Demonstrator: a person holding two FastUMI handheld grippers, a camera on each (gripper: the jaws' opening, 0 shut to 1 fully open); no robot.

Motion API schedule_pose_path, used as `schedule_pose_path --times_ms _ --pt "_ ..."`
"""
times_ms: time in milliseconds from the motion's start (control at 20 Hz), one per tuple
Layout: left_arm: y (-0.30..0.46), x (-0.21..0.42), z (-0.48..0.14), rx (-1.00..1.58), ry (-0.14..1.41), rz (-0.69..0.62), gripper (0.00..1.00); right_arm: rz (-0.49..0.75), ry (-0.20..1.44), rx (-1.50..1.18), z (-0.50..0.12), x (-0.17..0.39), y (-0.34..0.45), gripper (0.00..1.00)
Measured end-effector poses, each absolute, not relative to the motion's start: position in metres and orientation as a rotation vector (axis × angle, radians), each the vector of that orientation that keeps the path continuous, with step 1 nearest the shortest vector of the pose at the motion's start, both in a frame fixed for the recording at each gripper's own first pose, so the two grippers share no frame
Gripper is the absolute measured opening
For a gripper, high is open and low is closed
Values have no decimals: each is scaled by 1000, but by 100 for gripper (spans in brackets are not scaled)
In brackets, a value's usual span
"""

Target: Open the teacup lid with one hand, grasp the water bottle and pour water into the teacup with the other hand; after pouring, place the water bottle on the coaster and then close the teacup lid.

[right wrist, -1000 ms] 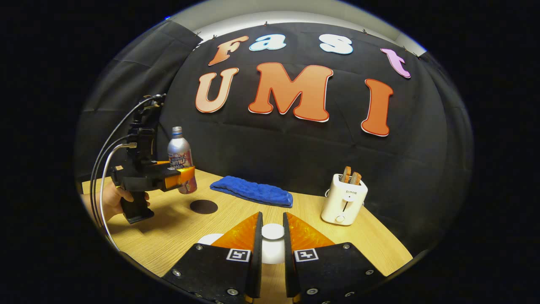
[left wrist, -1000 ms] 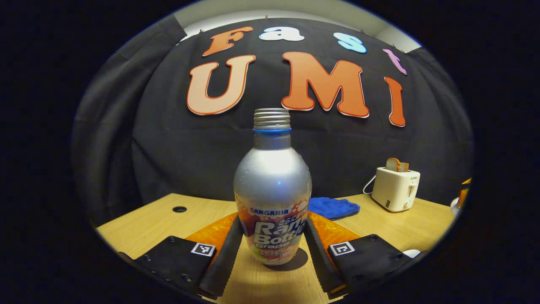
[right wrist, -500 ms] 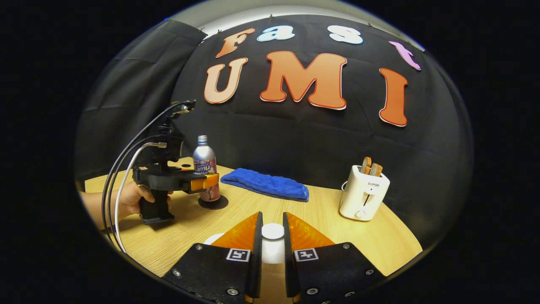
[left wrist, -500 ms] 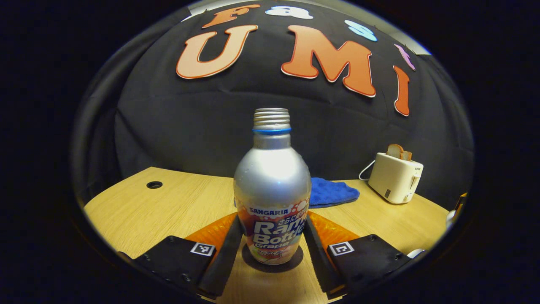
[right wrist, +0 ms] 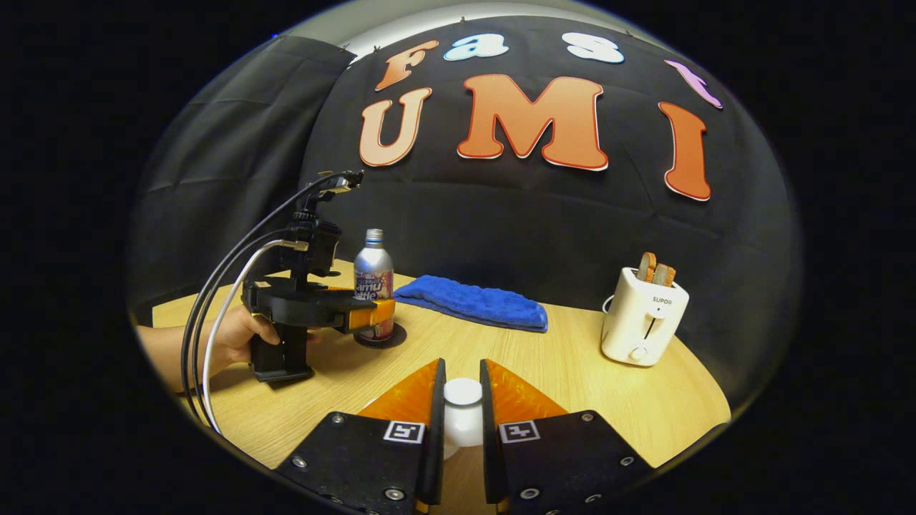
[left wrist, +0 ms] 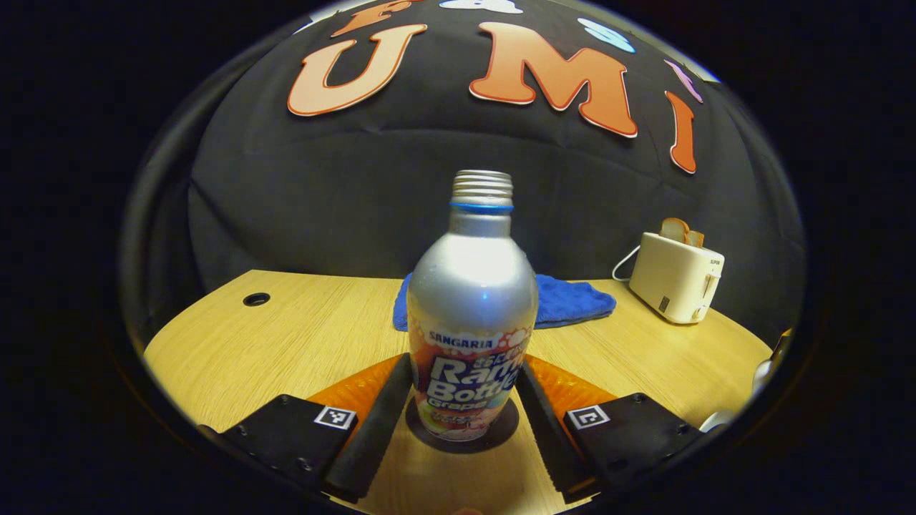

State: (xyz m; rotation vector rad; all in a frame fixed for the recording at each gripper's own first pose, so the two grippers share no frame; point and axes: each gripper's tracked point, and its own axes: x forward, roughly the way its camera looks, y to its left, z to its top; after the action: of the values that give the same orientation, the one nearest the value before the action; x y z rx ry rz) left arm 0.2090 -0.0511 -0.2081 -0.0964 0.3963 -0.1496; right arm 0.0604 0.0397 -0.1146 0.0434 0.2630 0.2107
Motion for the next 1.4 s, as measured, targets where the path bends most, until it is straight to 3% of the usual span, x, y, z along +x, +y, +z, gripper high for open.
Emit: schedule_pose_path --times_ms 500,650,700,800,1100,1400 --pt "-57 171 -179 -27 403 -194 94 255 263 67 -131 63 77 23" --pt "-53 151 -172 -61 381 -179 89 261 287 65 -144 63 80 24" --pt "-51 145 -171 -70 382 -173 94 258 288 67 -146 63 80 24" --pt "-45 133 -170 -83 379 -162 89 260 286 73 -148 64 82 24" --pt "-33 95 -157 -118 354 -131 94 253 274 71 -155 62 83 25" --pt "-19 70 -116 -81 220 -83 94 196 164 57 -114 48 54 55"
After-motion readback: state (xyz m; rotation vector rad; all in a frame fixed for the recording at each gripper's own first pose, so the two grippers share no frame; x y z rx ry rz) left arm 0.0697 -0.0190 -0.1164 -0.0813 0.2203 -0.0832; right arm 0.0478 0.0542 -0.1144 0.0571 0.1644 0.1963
